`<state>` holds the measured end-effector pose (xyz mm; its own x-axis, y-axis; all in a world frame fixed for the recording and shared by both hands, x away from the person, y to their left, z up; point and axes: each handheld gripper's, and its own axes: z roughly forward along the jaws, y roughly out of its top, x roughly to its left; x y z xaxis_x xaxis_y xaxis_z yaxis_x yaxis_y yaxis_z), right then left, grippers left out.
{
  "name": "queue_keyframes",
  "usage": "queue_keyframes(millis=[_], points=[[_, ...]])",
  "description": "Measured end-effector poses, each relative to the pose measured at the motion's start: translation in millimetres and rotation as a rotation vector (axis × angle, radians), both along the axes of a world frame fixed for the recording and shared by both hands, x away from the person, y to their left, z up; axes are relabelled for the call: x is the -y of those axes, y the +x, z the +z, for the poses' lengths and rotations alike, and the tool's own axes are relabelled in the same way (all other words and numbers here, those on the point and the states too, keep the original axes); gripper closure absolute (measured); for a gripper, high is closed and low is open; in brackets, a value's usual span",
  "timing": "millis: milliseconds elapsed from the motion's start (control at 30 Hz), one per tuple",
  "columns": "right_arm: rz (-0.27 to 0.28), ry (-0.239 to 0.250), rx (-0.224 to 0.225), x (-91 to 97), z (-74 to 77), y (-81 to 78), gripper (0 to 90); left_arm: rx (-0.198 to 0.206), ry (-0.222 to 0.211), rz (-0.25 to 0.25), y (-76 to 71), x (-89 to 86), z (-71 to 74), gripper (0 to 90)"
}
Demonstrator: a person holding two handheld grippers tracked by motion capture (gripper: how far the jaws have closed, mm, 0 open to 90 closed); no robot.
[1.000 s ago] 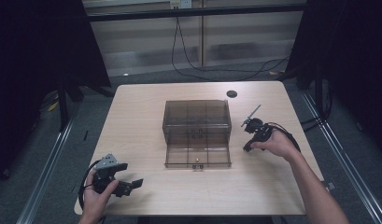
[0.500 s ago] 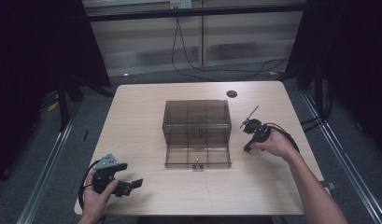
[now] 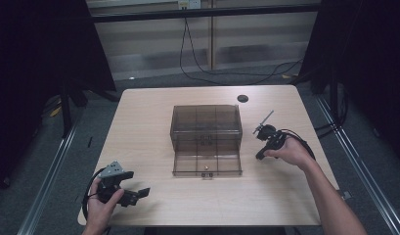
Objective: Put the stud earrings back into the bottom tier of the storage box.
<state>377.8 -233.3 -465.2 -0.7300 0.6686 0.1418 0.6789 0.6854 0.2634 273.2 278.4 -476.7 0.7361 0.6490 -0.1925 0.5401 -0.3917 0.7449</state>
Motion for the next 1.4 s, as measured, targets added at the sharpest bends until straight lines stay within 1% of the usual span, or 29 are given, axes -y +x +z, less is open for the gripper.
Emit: queue_keyframes(millis=[167, 200, 300, 500, 567, 633, 667, 800, 833, 867, 933, 967, 1000, 1033, 1100, 1167, 1200, 1333, 1400], points=[[-0.004, 0.020, 0.004, -2.6, 3.7, -4.3, 86.2, 0.001, 0.000, 0.003, -0.1, -0.2, 0.2, 3.7], [0.013, 0.017, 0.011, -2.1, 4.5, -4.5, 86.2, 0.001, 0.000, 0.003, -0.1, 0.0, 0.1, 3.7], [0.005, 0.023, 0.012, -3.2, 7.0, -6.3, 86.2, 0.001, 0.000, 0.000, 0.1, 0.0, 0.0, 3.7], [0.010, 0.048, 0.033, -0.7, 17.3, -10.5, 86.3, -0.001, 0.000, 0.001, 0.0, 0.4, -0.2, 3.7], [0.016, 0.046, 0.032, -0.4, 17.9, -11.2, 86.3, 0.000, -0.001, 0.005, -0.2, 0.9, -0.4, 3.7], [0.007, 0.041, 0.030, -1.6, 19.0, -13.2, 86.3, 0.000, 0.000, 0.004, -0.3, 1.0, -0.2, 3.7], [0.018, 0.039, 0.030, -2.3, 20.3, -14.4, 86.4, 0.000, -0.001, 0.004, -0.3, 0.9, -0.2, 3.8], [0.024, 0.046, 0.038, -3.9, 23.1, -17.0, 86.4, 0.000, 0.001, 0.004, -0.4, 0.9, -0.3, 3.7], [0.029, 0.049, 0.045, -4.2, 24.3, -18.0, 86.4, 0.000, 0.002, 0.005, -0.3, 1.1, -0.4, 3.7], [0.035, 0.061, 0.056, -5.4, 26.6, -20.1, 86.4, 0.002, 0.007, 0.003, -0.1, 0.9, -0.5, 3.7], [0.039, 0.064, 0.060, -5.9, 27.8, -20.8, 86.3, 0.002, 0.008, 0.003, 0.1, 1.1, -0.7, 3.7], [0.052, 0.073, 0.065, -7.6, 30.1, -22.5, 86.3, 0.004, 0.008, 0.004, 0.3, 1.0, -0.7, 3.7], [0.052, 0.073, 0.065, -7.6, 30.1, -22.5, 86.3, 0.004, 0.008, 0.004, 0.3, 1.0, -0.7, 3.7], [0.055, 0.091, 0.057, -11.8, 32.8, -25.0, 86.3, 0.001, 0.008, 0.006, 0.1, 0.9, -0.6, 3.7], [0.081, 0.085, 0.071, -15.5, 34.3, -25.5, 86.3, 0.002, 0.002, 0.012, -0.2, 1.0, -0.5, 3.7], [0.087, 0.092, 0.068, -20.1, 36.7, -26.5, 86.3, 0.000, 0.002, 0.009, -0.2, 0.7, -0.5, 3.7], [0.099, 0.090, 0.073, -21.5, 37.8, -26.2, 86.3, 0.001, 0.005, 0.009, -0.2, 0.5, -0.4, 3.7], [0.105, 0.093, 0.075, -25.5, 43.0, -24.8, 86.3, 0.002, 0.005, 0.006, 0.3, 0.0, -0.3, 3.7], [0.113, 0.095, 0.080, -29.6, 47.0, -22.2, 86.3, 0.003, -0.001, 0.013, -0.2, 0.0, 0.0, 3.7]])
